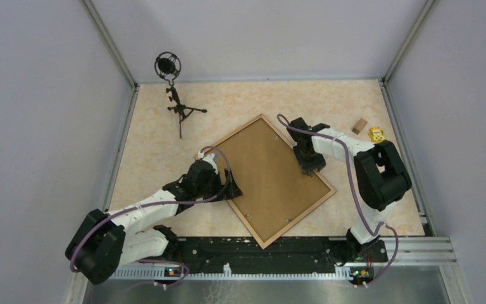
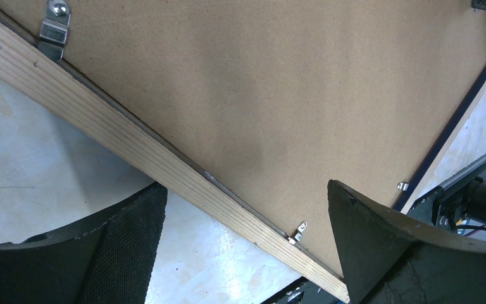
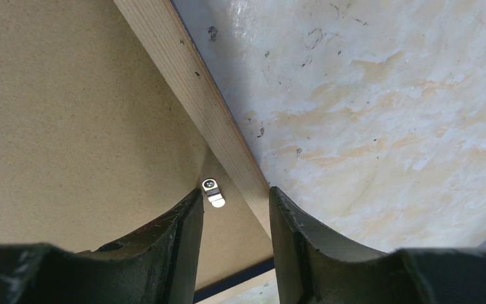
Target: Put the photo into the frame
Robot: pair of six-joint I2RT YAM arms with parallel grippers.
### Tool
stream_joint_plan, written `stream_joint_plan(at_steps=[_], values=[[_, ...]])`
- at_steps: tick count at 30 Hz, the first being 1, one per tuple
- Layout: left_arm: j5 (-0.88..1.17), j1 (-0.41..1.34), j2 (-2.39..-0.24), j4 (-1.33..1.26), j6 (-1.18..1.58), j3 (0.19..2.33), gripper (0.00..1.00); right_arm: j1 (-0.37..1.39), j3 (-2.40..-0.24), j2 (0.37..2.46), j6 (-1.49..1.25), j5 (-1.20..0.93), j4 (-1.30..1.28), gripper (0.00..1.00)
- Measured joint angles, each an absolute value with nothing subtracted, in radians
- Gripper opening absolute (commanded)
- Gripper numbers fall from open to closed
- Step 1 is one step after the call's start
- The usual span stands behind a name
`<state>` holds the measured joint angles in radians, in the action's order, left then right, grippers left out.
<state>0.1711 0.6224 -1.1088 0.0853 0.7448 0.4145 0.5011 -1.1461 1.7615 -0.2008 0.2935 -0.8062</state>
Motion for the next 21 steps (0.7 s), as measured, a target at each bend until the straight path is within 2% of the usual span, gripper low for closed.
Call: stream_joint_plan(at_steps=[11, 15, 21], values=[[0.173, 0.618, -1.109, 0.079, 0.744, 0.409, 0.98, 0.501, -1.140, 1.762, -0.190, 0.303, -0.801, 0.36], [0.179, 0.616, -1.111, 0.075, 0.744, 0.409, 0.98, 0.501, -1.139, 1.762, -0.178, 0.307, -0.798, 0.26], [0.183, 0.613, -1.116, 0.073, 0.745, 0.409, 0.98, 0.501, -1.133, 1.764, -0.162, 0.321, -0.783, 0.19]])
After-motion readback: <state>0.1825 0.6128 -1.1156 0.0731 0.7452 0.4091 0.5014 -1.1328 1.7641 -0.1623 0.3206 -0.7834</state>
